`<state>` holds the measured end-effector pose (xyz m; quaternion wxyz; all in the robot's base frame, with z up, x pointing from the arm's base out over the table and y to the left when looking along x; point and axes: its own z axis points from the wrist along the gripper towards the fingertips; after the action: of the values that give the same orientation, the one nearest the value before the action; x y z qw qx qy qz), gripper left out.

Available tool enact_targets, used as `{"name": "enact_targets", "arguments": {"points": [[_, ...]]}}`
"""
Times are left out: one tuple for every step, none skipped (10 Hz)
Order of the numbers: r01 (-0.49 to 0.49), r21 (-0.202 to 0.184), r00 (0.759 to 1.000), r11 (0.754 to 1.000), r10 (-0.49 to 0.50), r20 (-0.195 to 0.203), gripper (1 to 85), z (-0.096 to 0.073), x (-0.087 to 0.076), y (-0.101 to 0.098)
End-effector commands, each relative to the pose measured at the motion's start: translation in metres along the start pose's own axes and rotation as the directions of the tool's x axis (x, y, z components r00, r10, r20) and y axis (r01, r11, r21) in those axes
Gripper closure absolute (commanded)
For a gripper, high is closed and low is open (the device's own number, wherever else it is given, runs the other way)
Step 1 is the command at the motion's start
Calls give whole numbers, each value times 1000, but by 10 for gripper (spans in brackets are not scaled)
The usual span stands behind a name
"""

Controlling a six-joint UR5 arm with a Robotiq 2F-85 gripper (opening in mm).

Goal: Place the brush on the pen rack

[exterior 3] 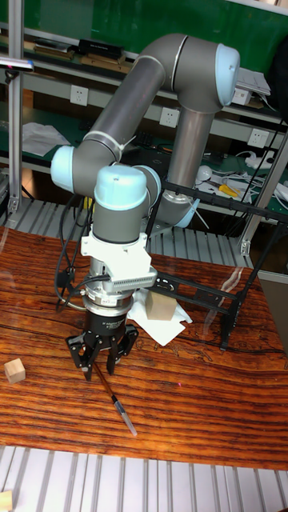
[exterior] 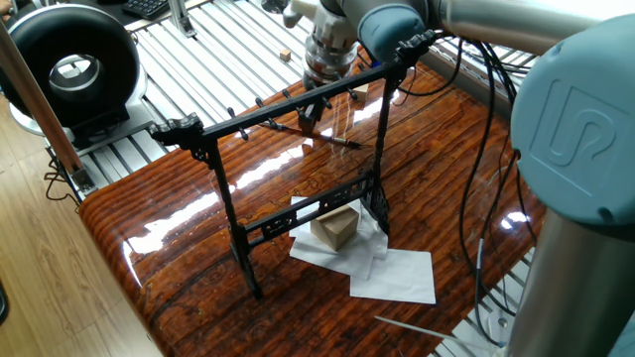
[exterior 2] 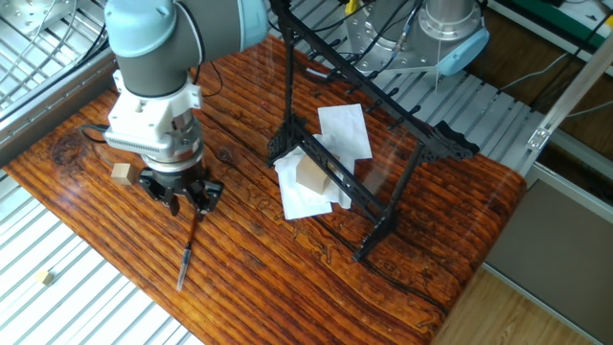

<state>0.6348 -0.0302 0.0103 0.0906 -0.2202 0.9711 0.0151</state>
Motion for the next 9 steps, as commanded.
{"name": "enact_targets", "arguments": {"points": [[-12, -8, 1000, 1000, 12, 18, 420, 4, -2, 2], [-12, -8, 1000, 1000, 12, 20, 430, 4, -2, 1], [-12, -8, 1000, 1000, 12, 20, 433, 4, -2, 1], [-12, -8, 1000, 1000, 12, 20, 440, 4, -2, 1], [-13, -9, 1000, 1000, 13, 20, 443, 5, -3, 1], [-13, -13, 1000, 1000, 14, 24, 443, 5, -3, 2], [-14, -14, 1000, 1000, 14, 24, 443, 5, -4, 3], [-14, -13, 1000, 1000, 14, 26, 447, 5, -4, 2], [-14, -13, 1000, 1000, 14, 26, 450, 5, -4, 2]]}}
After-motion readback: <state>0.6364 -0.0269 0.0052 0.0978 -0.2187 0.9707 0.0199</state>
